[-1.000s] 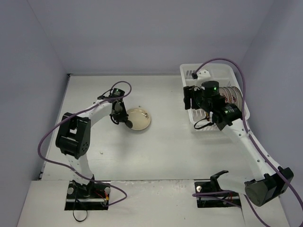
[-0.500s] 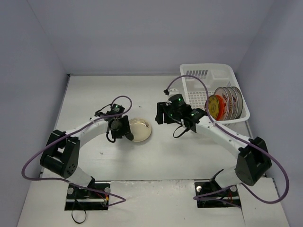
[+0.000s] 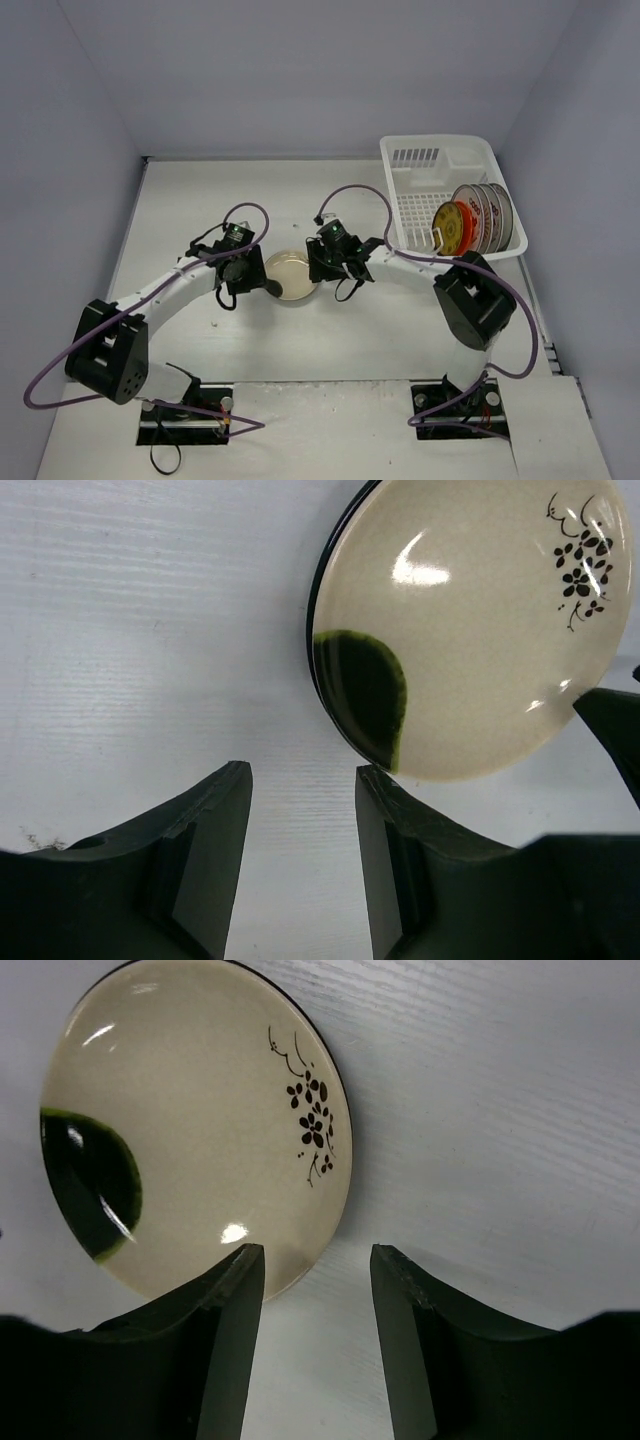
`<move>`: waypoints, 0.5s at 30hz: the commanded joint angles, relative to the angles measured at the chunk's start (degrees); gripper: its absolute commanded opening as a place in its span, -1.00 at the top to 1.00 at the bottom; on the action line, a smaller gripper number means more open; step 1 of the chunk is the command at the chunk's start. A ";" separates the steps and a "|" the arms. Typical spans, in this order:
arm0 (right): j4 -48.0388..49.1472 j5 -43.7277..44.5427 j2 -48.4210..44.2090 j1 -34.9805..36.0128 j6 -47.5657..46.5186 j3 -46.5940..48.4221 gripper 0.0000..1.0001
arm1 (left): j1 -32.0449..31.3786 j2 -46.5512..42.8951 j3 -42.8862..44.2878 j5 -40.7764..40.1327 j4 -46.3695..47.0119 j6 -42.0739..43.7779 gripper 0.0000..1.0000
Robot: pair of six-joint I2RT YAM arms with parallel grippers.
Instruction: Load the plates into the dish rack
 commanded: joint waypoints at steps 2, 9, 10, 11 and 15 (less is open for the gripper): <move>3.25 2.89 1.09 0.48 1.10 4.07 0.10 | 0.19 -4.44 0.35 -2.01 -1.27 0.36 0.10; 2.81 5.88 3.20 0.74 0.92 4.95 0.35 | 0.19 -6.99 -0.36 -2.89 -2.95 1.07 0.10; 2.81 5.88 3.46 0.74 1.01 5.13 0.36 | 0.19 -7.34 -0.45 -2.98 -3.30 1.15 0.10; 2.89 5.79 3.73 0.74 1.10 5.13 0.37 | 0.19 -7.52 -0.45 -2.98 -3.39 1.24 0.10; 2.98 5.70 4.87 0.74 1.36 5.83 0.37 | 0.27 -8.31 -0.80 -2.98 -3.91 1.33 0.10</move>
